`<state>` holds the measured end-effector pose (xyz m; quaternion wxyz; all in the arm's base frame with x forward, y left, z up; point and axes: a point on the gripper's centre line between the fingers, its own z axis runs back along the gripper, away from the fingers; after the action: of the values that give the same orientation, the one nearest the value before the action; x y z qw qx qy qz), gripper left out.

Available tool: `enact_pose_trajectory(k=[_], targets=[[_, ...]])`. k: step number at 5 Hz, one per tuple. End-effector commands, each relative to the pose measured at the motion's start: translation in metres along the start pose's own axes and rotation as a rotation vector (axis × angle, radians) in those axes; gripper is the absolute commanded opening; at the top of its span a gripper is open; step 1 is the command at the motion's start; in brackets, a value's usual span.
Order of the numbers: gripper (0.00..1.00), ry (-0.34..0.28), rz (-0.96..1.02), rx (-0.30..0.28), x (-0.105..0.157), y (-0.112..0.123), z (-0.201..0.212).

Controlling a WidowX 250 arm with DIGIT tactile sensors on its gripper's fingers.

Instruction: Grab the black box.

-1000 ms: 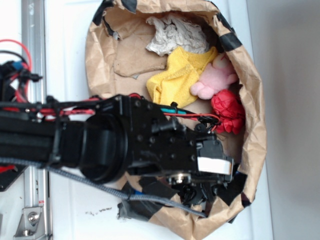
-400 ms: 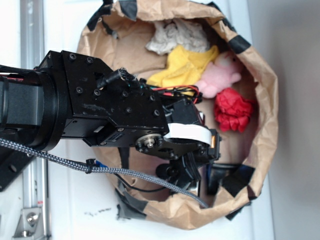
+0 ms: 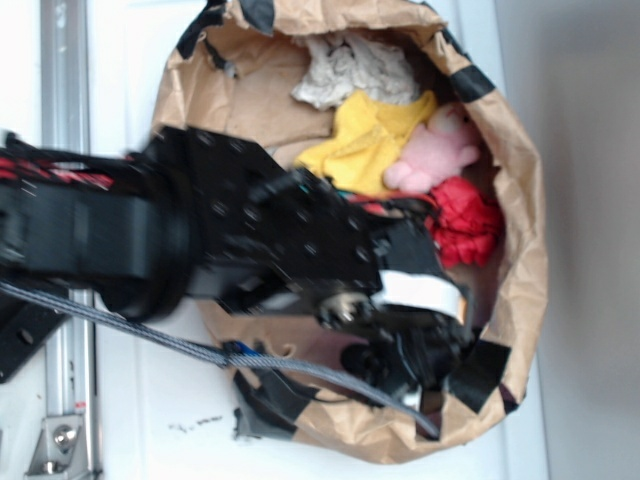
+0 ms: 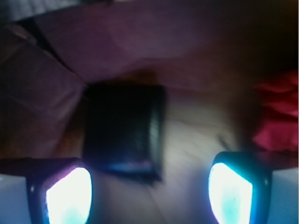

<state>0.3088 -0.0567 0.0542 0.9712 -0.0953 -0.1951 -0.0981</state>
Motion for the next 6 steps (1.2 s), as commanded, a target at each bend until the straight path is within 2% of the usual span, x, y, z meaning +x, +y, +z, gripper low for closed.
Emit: enact_pose_trajectory(k=[1, 2, 3, 4, 5, 6], targets=[[1.0, -0.085, -0.058, -0.106, 0.022, -0.015, 0.023], [1.0, -0.033, -0.072, -0.063, 0.025, -0.022, 0.005], [1.0, 0.055, -0.096, 0.086, 0.027, -0.034, -0.032], [1.0, 0.092, -0.089, 0.136, 0.028, -0.033, -0.049], [0.47, 0.12, -0.066, 0.14, 0.025, -0.024, -0.051], [0.0, 0.045, 0.014, 0.121, 0.002, 0.004, -0.007]])
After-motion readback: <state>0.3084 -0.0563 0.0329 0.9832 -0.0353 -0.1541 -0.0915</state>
